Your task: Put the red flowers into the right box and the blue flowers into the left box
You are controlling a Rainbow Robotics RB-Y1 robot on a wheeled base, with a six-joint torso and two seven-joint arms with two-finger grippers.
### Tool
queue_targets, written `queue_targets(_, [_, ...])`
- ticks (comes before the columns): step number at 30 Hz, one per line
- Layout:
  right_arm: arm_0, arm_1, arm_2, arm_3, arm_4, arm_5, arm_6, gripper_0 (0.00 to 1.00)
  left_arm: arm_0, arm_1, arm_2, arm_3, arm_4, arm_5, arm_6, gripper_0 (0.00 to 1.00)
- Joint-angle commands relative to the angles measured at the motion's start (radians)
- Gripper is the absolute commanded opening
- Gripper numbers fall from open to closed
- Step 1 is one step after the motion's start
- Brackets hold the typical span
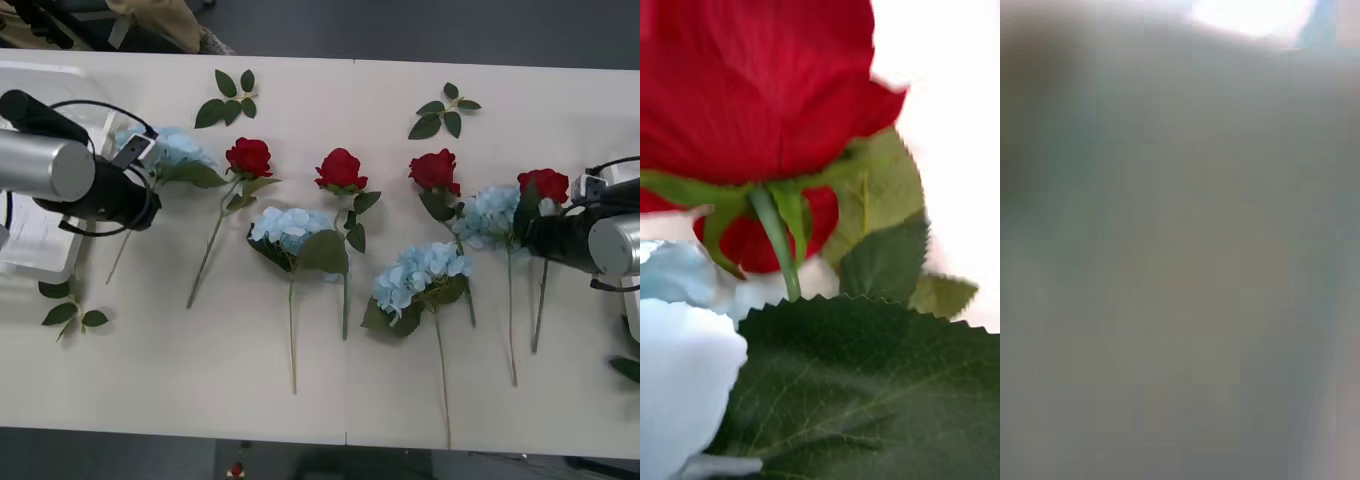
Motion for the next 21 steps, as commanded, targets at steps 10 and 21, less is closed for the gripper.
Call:
queue_targets(10, [-0.085, -0.031, 0.062, 0.126, -0.005, -0.104, 0.072, 0.81, -0.076, 0.222, 0.192, -0.361, -0.003, 0.432, -0.084, 0.00])
queue_targets(21, [-0.085, -0.033, 0.067, 0.146, -0.007, -0.122, 0.084, 0.00, -0.136, 0.373, 0.193, -0.140, -0.136, 0.453, -0.199, 0.00])
